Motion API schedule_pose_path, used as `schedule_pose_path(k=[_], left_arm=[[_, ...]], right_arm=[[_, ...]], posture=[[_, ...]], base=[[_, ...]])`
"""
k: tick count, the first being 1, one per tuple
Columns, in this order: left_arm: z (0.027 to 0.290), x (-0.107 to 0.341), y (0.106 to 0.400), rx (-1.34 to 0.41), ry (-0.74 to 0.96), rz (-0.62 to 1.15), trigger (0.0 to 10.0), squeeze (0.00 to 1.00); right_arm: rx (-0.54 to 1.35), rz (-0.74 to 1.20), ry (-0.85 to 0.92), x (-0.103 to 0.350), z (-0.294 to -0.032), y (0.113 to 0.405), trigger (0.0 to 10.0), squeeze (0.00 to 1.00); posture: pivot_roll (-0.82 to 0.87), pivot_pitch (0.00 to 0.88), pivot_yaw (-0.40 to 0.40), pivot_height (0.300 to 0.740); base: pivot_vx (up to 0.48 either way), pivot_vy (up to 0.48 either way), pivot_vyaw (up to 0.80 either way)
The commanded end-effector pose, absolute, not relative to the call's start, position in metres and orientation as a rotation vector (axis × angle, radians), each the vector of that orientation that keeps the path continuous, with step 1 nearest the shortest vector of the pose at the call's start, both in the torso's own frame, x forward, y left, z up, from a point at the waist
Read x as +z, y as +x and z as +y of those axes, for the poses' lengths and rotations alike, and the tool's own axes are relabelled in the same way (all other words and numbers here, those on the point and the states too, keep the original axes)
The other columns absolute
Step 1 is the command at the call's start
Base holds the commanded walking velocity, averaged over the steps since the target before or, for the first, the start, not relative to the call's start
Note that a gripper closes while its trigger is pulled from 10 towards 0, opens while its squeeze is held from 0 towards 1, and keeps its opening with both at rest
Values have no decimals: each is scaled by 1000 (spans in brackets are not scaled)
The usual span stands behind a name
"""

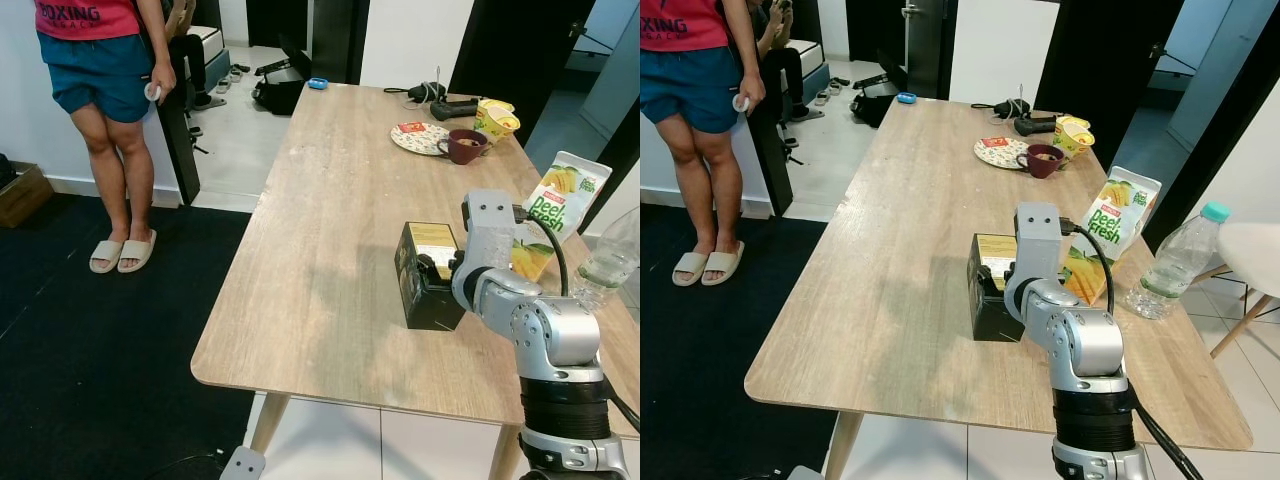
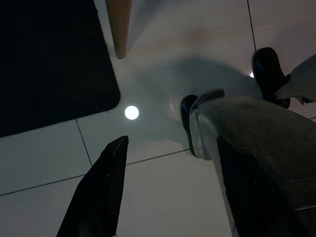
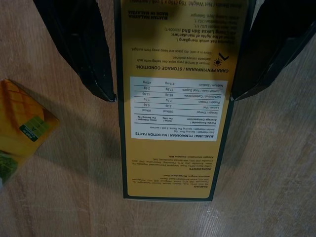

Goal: Restocking fridge

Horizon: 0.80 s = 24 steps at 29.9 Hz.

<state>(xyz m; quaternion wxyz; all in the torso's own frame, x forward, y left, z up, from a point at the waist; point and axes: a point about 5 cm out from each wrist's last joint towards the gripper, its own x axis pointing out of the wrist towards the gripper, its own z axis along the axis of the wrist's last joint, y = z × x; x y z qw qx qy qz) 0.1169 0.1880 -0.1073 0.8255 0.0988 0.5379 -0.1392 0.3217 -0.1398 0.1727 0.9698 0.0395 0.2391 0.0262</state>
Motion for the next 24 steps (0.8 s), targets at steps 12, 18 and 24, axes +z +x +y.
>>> schedule_pose_path(k=[12,18,24], left_arm=[[165,-118,86,-369,155,1249,10000,0],[166,-118,86,-368,157,1249,10000,0],[166,-118,86,-368,159,1249,10000,0]], right_arm=[[92,533,68,166,-137,318,10000,0],[133,562,105,164,-132,317,10000,0],[170,581,130,164,-127,315,10000,0]], posture=[[0,0,-155,740],[0,0,-153,740],[-1,0,-152,740]], base=[[0,0,0],[0,0,0],[0,0,0]])
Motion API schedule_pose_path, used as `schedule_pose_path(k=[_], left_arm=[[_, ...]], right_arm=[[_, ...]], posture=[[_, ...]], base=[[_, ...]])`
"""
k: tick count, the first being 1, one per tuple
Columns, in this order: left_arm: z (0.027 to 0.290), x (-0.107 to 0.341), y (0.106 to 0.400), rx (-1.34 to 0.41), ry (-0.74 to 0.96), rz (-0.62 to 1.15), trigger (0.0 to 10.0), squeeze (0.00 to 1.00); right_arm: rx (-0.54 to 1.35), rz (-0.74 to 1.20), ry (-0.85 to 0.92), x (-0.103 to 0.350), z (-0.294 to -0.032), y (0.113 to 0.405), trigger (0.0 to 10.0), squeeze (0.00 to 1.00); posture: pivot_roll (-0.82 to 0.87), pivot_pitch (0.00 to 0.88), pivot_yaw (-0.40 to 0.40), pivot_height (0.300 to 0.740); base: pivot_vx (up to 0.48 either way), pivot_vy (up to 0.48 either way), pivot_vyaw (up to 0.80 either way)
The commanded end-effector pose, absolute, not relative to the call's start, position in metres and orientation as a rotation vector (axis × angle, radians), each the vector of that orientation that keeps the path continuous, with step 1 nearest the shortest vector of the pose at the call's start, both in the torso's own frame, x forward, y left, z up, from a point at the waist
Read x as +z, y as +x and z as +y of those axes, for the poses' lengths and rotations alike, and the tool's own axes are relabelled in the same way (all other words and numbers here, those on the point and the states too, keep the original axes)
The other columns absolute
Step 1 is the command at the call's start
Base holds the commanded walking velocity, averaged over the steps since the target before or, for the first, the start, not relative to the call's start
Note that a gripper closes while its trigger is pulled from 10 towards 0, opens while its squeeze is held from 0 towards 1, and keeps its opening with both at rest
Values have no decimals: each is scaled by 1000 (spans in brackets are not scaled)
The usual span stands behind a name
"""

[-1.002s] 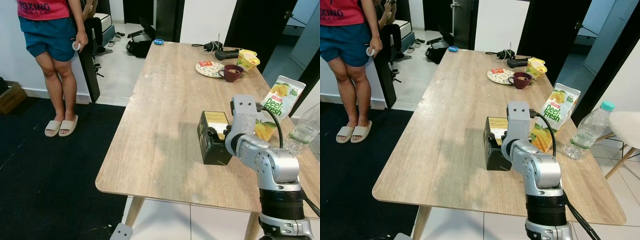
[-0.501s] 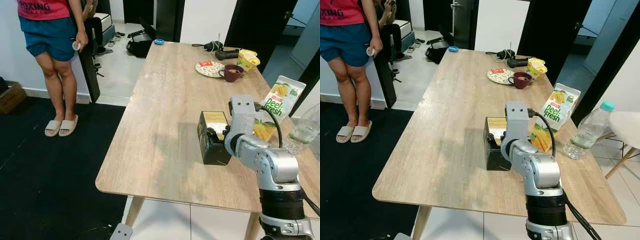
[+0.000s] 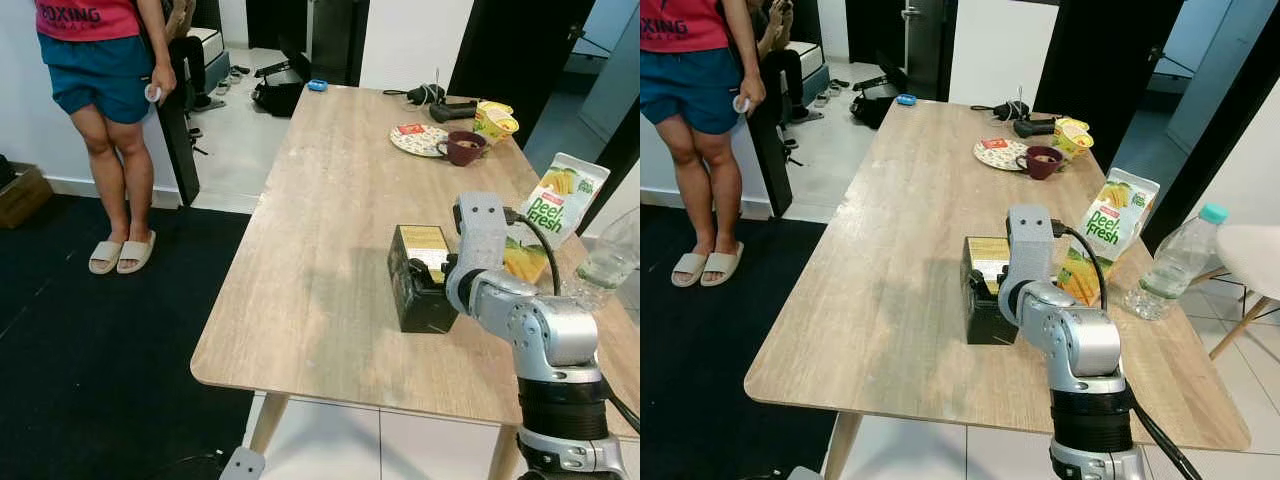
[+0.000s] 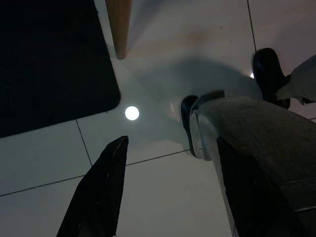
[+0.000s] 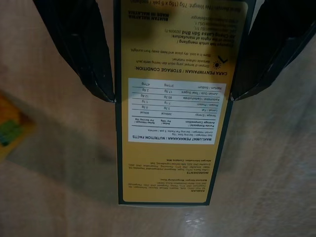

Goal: Restocking fridge

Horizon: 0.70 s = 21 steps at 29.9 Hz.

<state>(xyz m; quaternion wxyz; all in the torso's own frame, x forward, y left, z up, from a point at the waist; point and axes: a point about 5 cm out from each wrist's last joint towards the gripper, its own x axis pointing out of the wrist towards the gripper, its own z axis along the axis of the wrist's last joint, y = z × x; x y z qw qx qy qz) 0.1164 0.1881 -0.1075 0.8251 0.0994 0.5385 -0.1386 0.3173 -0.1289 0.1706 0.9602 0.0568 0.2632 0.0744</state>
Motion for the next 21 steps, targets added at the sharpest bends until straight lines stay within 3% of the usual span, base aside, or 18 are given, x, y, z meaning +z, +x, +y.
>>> schedule_pose_path(k=[1,5,21], left_arm=[[166,-118,86,-368,159,1249,10000,0],[166,-118,86,-370,159,1249,10000,0],[165,-117,87,-370,156,1247,10000,0]], right_arm=[[181,587,143,164,-126,314,10000,0],[246,608,216,166,-117,312,10000,0],[337,631,209,170,-108,306,10000,0]], posture=[[-2,0,-152,740],[-1,0,-152,740],[-2,0,-153,740]], base=[[0,0,0],[0,0,0],[0,0,0]])
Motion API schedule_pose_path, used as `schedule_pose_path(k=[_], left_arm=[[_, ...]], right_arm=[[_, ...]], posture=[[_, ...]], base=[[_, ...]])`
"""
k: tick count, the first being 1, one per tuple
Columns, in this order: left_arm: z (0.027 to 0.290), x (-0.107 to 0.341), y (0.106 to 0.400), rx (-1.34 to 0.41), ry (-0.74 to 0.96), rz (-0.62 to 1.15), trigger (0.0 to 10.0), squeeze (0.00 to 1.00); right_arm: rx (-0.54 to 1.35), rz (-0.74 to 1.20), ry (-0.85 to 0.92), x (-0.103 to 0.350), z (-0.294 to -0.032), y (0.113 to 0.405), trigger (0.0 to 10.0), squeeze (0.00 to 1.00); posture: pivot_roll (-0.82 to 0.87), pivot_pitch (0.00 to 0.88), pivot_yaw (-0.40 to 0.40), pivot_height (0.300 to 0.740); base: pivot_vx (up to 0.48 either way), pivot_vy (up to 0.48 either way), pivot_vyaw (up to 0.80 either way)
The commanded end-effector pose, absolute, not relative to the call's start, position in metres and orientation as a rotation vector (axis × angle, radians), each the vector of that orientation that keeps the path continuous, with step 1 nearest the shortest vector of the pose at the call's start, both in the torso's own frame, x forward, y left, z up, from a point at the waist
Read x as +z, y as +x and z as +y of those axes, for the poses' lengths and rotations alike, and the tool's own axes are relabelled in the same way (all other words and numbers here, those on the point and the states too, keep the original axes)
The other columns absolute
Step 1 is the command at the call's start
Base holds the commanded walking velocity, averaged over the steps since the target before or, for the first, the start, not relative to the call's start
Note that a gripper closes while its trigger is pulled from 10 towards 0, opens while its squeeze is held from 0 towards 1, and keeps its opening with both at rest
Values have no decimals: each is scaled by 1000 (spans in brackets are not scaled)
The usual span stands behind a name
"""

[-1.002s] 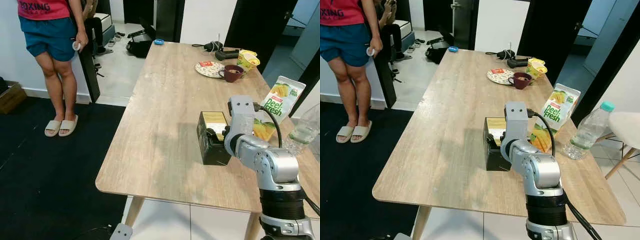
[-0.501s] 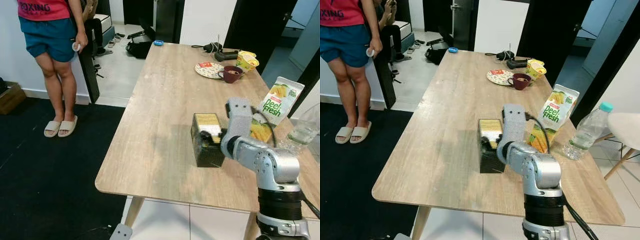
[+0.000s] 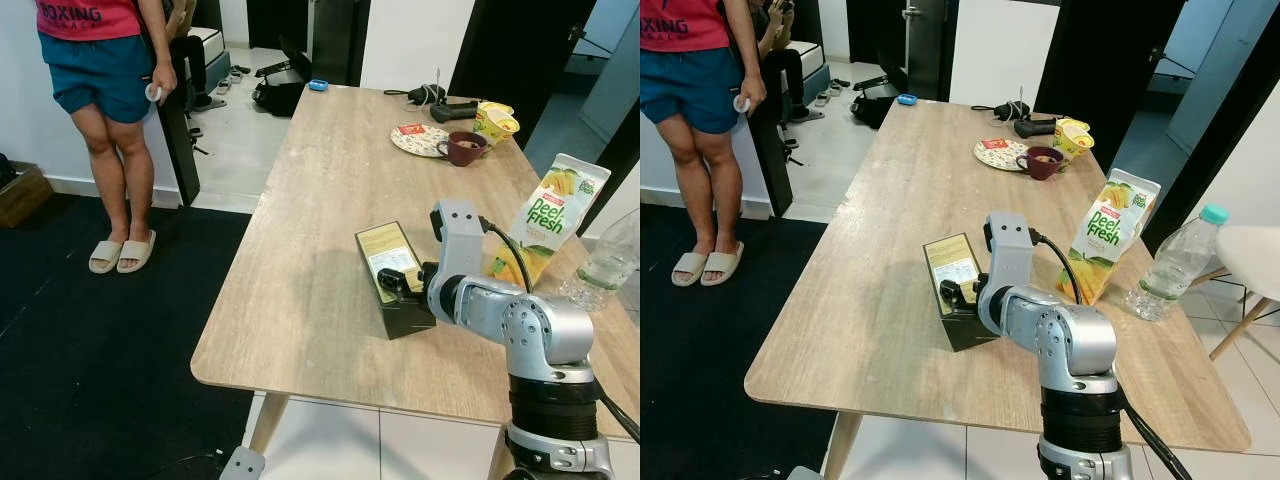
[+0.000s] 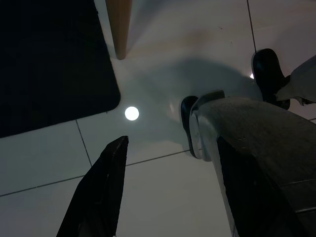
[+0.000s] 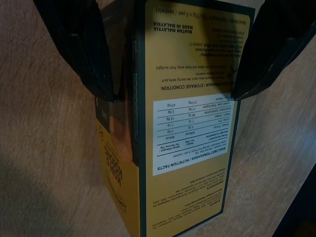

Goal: Restocking fridge

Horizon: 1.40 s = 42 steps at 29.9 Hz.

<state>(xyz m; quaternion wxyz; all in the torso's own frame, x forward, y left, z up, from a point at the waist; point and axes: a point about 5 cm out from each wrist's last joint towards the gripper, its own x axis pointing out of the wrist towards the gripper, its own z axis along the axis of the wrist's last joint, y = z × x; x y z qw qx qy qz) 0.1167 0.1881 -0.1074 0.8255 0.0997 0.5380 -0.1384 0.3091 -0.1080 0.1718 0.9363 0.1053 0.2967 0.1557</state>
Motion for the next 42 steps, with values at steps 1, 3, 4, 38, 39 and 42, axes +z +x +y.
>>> schedule_pose_path(k=[1,3,4,38,39,42], left_arm=[[165,-117,87,-370,156,1247,10000,0],[165,-117,87,-371,156,1246,10000,0],[165,-117,87,-371,156,1246,10000,0],[166,-117,87,-372,160,1247,10000,0],[166,-117,87,-372,160,1247,10000,0],[166,-118,87,-373,160,1249,10000,0]], right_arm=[[337,631,209,170,-108,306,10000,0],[367,634,185,170,-105,303,10000,0],[367,634,185,170,-105,303,10000,0],[473,624,171,171,-97,296,10000,0],[477,625,172,171,-96,296,10000,0],[479,624,172,171,-96,295,10000,0]], posture=[[-2,0,-153,740],[-5,0,-152,740],[-5,0,-152,740],[-5,0,-150,740],[-4,0,-150,740],[-4,0,-149,740]], base=[[0,0,0],[0,0,0],[0,0,0],[0,0,0],[0,0,0],[0,0,0]])
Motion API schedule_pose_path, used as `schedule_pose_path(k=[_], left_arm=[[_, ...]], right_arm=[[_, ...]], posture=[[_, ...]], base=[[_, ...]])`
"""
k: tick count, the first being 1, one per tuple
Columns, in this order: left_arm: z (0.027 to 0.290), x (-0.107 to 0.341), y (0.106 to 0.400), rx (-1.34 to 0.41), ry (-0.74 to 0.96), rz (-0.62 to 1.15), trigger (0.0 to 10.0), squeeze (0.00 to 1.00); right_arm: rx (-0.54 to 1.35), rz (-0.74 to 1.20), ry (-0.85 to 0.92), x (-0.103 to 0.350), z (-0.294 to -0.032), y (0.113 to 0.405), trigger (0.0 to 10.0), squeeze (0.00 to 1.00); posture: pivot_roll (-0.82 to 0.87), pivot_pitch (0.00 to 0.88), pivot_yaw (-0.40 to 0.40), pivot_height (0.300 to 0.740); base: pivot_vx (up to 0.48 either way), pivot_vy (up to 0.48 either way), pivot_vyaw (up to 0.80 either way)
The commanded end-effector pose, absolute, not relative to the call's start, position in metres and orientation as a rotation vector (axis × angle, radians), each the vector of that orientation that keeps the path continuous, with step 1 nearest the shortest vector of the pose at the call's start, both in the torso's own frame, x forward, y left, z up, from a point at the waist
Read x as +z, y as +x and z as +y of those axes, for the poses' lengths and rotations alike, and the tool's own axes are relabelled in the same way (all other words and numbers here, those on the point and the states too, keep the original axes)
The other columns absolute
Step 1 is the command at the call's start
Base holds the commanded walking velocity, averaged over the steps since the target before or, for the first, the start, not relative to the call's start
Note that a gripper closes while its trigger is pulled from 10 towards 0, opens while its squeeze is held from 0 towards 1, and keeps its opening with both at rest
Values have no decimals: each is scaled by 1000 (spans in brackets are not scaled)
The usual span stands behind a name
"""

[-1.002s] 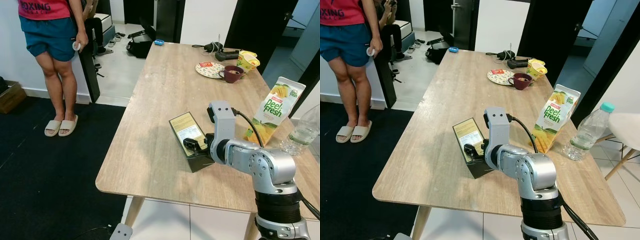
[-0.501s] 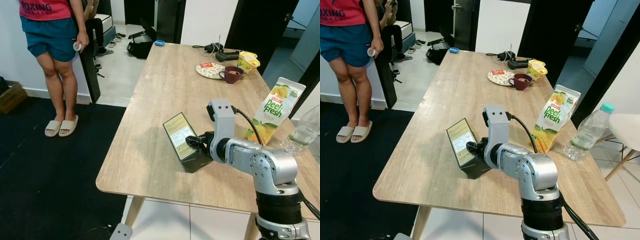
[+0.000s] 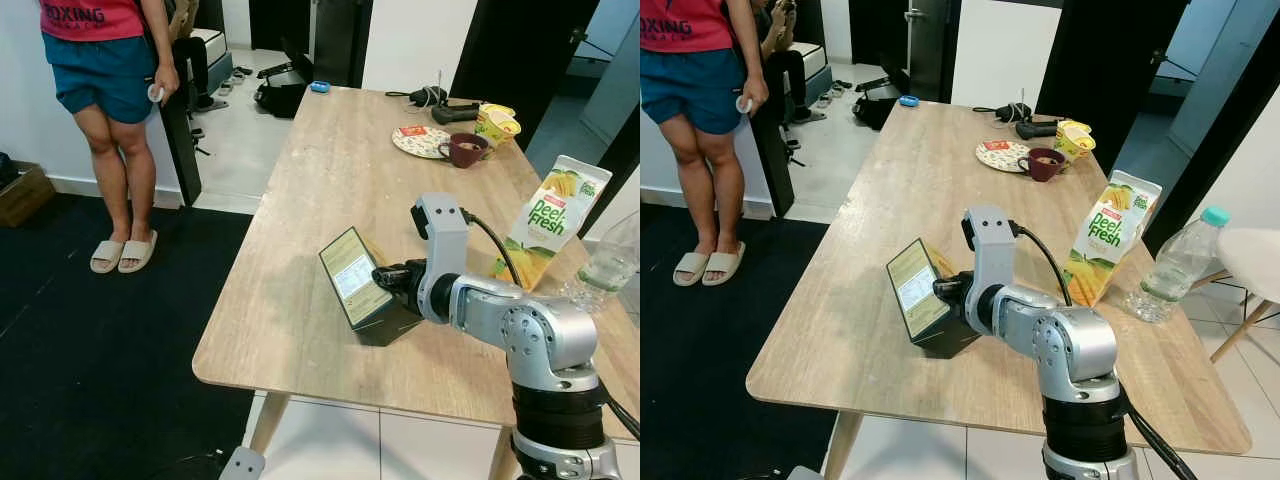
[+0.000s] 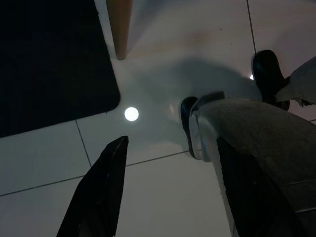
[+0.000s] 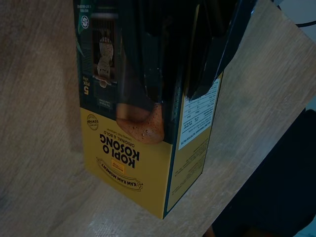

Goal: Restocking fridge

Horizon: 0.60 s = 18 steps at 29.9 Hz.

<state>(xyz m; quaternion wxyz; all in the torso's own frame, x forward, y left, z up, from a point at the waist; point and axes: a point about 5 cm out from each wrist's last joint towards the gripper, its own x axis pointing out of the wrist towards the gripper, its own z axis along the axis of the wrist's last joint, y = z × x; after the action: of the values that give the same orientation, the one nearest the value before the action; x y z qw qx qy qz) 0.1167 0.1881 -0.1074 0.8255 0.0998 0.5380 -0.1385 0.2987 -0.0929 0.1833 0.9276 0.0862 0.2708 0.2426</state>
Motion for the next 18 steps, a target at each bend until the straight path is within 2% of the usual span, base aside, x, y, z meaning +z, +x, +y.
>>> schedule_pose_path(k=[1,3,4,5,6,16,18], left_arm=[[166,-118,87,-373,160,1249,10000,0],[166,-117,87,-372,162,1248,10000,0],[166,-117,87,-372,162,1248,10000,0],[166,-117,87,-372,162,1248,10000,0],[166,-117,87,-372,162,1248,10000,0],[166,-117,87,-371,162,1246,10000,0],[166,-117,87,-372,161,1246,10000,0]], right_arm=[[479,624,172,171,-96,295,10000,0],[482,615,176,172,-95,296,10000,0],[484,613,178,172,-95,296,4235,0],[484,613,178,172,-95,296,4235,0],[485,609,178,172,-95,297,0,0],[492,587,195,175,-93,298,196,0],[511,538,240,182,-90,300,1843,0]], posture=[[-4,0,-149,740],[-4,0,-149,740],[-4,0,-149,740],[-4,0,-149,740],[0,0,-152,740],[0,0,-150,740],[0,0,-149,740]], base=[[0,0,0],[0,0,0],[0,0,0],[0,0,0],[0,0,0],[0,0,0],[0,0,0]])
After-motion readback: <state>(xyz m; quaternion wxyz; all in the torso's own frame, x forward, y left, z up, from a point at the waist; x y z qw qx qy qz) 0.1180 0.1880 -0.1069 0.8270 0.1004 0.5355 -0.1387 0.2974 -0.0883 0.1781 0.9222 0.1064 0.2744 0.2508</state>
